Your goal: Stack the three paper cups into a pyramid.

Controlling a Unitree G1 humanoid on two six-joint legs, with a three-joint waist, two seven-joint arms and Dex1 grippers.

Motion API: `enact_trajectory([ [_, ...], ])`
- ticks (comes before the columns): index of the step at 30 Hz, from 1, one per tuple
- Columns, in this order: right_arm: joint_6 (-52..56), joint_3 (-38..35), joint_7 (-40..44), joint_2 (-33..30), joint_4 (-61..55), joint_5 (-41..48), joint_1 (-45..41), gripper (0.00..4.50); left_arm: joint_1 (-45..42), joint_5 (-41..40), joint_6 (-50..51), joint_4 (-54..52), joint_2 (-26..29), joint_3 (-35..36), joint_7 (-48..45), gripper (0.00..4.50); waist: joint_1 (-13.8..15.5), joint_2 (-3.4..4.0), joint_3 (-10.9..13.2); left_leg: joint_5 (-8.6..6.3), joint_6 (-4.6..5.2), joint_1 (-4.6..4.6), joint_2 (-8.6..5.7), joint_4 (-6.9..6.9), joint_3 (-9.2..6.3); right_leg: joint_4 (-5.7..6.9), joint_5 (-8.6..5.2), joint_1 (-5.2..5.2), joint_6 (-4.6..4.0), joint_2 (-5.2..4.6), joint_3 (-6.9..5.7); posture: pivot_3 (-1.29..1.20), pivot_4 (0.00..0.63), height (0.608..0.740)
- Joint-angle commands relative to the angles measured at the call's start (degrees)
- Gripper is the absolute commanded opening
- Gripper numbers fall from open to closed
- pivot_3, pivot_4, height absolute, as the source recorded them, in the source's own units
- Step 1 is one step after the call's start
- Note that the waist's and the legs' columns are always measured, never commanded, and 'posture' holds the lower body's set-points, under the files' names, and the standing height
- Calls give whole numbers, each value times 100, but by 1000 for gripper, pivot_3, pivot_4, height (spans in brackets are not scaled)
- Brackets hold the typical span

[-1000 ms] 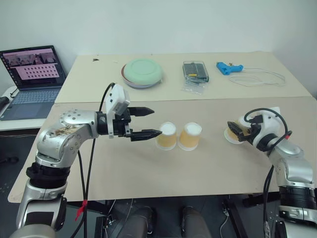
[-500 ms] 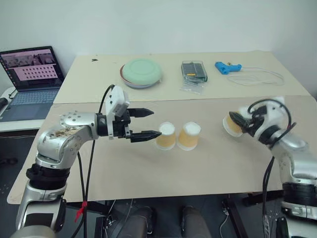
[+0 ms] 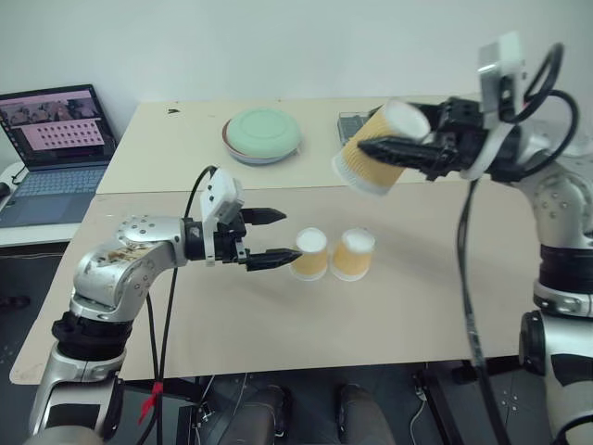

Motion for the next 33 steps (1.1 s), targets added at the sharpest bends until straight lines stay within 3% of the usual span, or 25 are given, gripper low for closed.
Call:
enact_trajectory([
  [1, -288, 265, 506, 91, 295, -231, -263, 2989, 39, -118, 33, -299, 138, 192, 30, 4500, 9, 0, 0, 0, 0, 0, 0, 0, 0, 0, 0, -2, 0, 0, 0, 0, 150, 730],
  [10, -848, 965, 1196, 495, 1122, -974, -472, 2989, 275, -283, 204, -608, 362, 403, 165, 4500, -17, 1, 1, 3, -6, -1, 4, -1, 1, 9, 3, -11, -5, 7, 4, 0, 150, 730],
  [33, -1937, 1031, 1286, 957, 2272, -1971, -484, 2989, 371, -493, 297, -763, 524, 524, 344, 4500, -17, 2, 1, 5, -13, 2, 4, -1, 1, 13, 6, -17, -10, 13, 6, 0, 150, 730],
])
